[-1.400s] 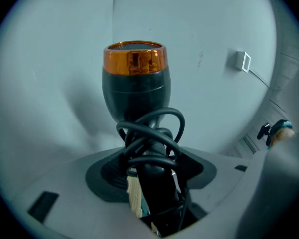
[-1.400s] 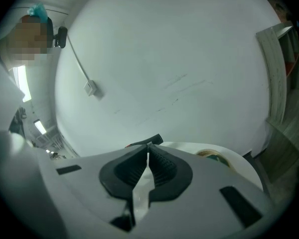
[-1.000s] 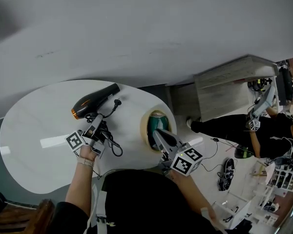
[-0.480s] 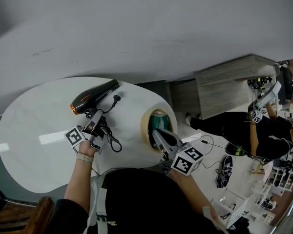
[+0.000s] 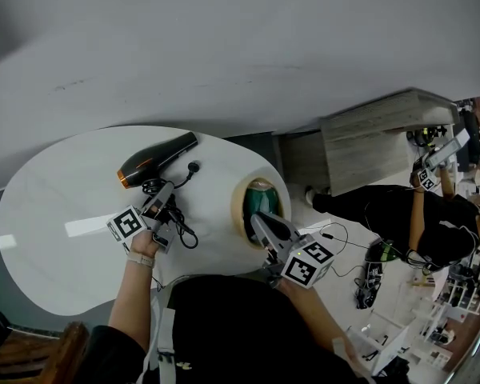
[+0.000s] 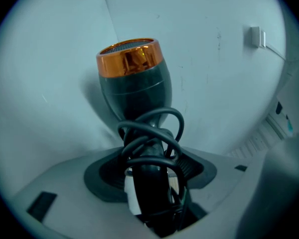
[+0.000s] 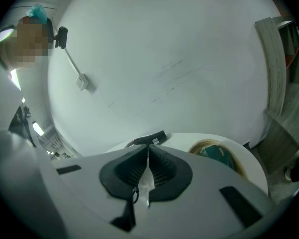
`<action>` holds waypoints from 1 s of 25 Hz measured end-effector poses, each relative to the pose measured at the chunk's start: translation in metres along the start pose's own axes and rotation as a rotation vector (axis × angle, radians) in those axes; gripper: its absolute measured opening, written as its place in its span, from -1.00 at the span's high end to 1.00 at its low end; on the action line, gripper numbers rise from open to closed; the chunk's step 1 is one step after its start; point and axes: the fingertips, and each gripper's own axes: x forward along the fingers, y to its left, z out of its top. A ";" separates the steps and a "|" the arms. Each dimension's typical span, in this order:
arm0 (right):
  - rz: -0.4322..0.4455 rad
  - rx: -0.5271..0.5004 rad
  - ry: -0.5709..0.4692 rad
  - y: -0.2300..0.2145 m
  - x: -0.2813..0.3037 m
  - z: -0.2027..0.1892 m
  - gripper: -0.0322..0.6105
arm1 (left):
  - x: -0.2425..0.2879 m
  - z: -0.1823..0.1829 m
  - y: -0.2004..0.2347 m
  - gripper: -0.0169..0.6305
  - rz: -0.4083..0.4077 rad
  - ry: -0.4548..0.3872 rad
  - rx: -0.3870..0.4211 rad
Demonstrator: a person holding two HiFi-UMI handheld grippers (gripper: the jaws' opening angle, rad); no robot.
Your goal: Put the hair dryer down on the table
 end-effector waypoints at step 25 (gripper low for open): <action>0.033 -0.022 -0.013 0.009 -0.013 -0.013 0.83 | -0.028 -0.015 0.022 0.00 0.142 0.023 0.077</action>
